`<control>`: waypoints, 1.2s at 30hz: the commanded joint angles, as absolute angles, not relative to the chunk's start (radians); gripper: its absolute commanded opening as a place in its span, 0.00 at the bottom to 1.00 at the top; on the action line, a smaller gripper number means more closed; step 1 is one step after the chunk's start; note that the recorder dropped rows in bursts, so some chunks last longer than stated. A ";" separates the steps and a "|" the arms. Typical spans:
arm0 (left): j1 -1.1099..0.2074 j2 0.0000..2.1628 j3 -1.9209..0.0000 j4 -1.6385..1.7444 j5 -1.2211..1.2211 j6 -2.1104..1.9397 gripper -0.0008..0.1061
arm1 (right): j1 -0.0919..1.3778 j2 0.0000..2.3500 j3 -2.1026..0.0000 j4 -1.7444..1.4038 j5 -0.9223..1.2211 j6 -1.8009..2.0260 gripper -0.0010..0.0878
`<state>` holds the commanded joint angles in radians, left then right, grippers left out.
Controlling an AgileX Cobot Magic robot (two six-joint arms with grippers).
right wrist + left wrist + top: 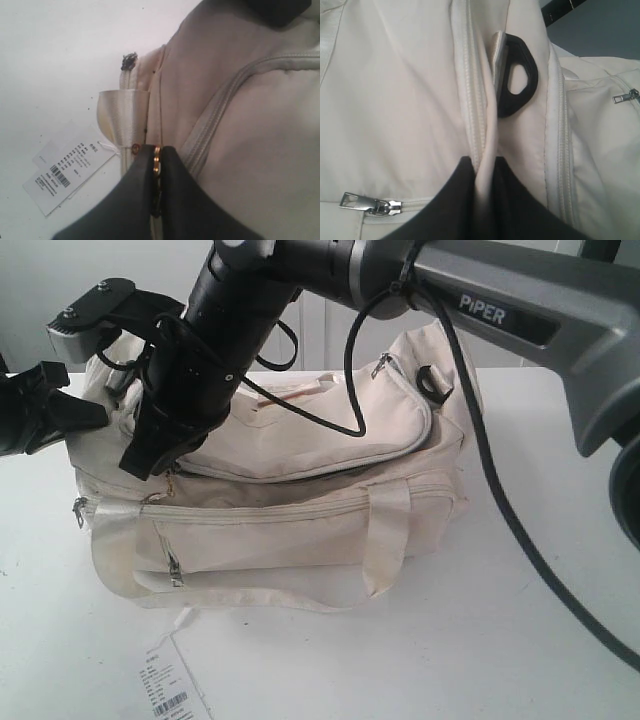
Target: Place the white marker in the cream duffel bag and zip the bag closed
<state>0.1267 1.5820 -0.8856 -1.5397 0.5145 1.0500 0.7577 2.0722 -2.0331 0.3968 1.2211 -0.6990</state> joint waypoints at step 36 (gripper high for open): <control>0.127 1.582 -0.886 -1.540 0.512 1.050 0.01 | 0.756 2.054 -1.965 0.308 1.221 -0.670 0.01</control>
<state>0.1267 1.5820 -0.8856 -1.5397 0.5124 1.0500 0.7558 2.0542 -1.9648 0.3078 1.2211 -0.6696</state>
